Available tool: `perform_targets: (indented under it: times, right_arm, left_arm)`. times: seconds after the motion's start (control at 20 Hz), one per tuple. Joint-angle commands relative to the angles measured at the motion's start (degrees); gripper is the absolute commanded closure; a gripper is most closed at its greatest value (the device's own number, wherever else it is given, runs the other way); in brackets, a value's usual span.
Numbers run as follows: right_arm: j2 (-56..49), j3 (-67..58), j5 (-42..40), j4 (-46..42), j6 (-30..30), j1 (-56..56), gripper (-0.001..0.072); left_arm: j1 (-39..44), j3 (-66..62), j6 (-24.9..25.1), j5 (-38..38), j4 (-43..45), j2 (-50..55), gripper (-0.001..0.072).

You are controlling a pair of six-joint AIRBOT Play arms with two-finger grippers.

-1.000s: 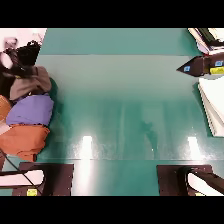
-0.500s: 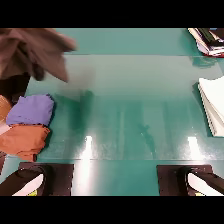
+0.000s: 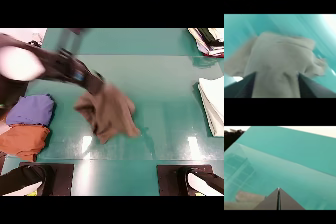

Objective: Fold the shirts.

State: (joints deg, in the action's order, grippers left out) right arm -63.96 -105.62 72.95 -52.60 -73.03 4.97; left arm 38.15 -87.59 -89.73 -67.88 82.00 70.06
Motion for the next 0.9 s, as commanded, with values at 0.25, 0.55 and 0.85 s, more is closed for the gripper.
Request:
perform_targets:
  times: [0.25,0.55,0.85]
  right_arm:
    - [0.0,-0.2,3.1,0.0,0.0,0.0,0.0696]
    - [0.0,-0.2,3.1,0.0,0.0,0.0,0.0696]
    - [-1.5,0.0,4.6,0.1,0.0,0.0,0.0696]
  left_arm:
    - [-12.9,1.0,-2.0,-1.9,7.5,4.0,0.0096]
    - [-27.0,16.0,0.2,3.1,-11.7,6.8,0.0096]
    - [-27.0,28.2,2.3,9.4,-16.7,9.2,0.0096]
